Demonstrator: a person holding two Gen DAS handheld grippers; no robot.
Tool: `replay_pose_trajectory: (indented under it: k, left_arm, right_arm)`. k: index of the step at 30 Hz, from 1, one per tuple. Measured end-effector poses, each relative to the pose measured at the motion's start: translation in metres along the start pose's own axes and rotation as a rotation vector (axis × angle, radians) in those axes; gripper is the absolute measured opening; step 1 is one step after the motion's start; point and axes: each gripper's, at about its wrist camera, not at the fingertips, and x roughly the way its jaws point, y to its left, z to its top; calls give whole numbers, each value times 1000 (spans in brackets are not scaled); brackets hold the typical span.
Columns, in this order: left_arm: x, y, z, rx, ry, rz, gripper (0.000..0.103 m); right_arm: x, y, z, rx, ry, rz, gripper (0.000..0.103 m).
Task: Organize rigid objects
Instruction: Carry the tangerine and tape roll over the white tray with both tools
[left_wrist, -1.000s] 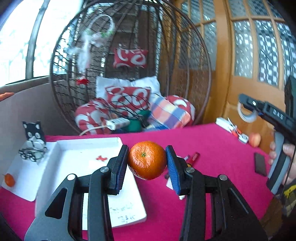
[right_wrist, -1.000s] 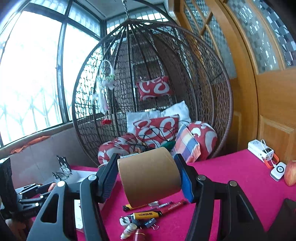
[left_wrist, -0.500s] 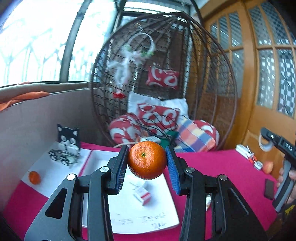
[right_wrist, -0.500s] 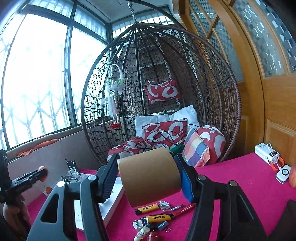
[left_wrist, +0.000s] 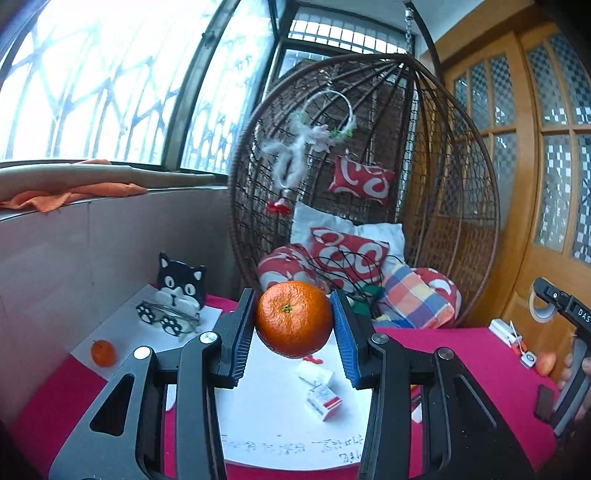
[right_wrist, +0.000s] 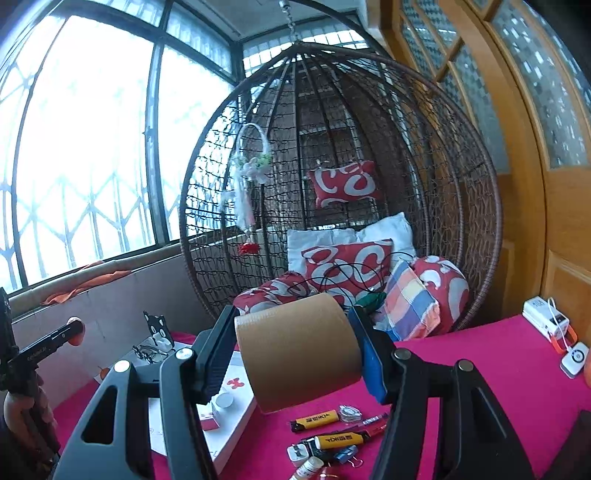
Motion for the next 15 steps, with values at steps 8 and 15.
replay_pose_trajectory:
  k: [8,15]
  left_arm:
    - [-11,22,10,-10,-36,38,40]
    - [-15,33,22,5,-51,59,40]
  right_arm:
    - [11,21,8,-22,-4,42,60]
    - [24,44,13,-47,6,95,60]
